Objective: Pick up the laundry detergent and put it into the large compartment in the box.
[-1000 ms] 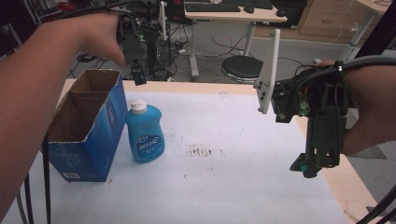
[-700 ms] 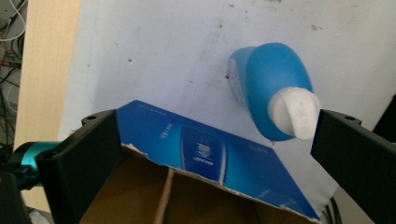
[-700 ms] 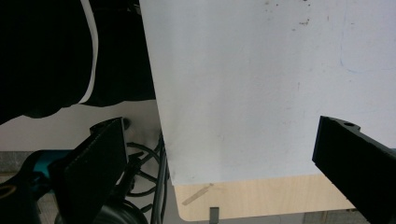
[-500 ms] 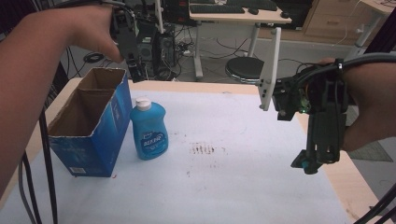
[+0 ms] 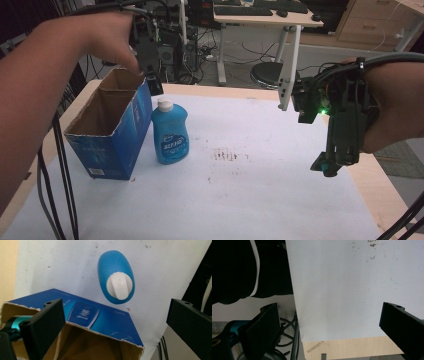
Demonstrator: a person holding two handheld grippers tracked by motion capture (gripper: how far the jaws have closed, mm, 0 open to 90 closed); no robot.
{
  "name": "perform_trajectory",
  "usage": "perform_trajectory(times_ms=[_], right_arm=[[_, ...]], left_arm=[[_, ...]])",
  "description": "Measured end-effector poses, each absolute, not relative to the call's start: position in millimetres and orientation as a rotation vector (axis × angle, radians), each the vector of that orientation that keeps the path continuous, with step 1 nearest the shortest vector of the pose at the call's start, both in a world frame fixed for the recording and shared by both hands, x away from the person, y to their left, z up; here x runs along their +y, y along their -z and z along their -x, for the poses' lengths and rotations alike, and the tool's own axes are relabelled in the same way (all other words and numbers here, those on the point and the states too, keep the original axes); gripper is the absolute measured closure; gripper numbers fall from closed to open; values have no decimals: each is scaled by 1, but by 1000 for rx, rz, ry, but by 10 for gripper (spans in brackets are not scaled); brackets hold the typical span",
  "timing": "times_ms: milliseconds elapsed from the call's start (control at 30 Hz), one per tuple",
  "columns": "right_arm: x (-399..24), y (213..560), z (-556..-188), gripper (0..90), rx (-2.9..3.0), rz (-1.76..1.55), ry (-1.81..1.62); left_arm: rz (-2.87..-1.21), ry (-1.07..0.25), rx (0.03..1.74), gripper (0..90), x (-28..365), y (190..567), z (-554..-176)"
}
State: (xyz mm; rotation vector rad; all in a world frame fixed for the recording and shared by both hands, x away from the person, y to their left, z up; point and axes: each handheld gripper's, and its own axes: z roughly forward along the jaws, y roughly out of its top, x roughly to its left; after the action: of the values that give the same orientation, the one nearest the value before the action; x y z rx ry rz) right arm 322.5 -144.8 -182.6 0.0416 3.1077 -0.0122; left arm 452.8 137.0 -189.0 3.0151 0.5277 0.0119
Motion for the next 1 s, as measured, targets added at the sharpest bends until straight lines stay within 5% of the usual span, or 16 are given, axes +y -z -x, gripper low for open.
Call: perform_trajectory(times_ms=[1000], right_arm=[[-148,187,-321,23,3109,-26,2]], left_arm=[[-2999,54,578,18,124,235,-448]])
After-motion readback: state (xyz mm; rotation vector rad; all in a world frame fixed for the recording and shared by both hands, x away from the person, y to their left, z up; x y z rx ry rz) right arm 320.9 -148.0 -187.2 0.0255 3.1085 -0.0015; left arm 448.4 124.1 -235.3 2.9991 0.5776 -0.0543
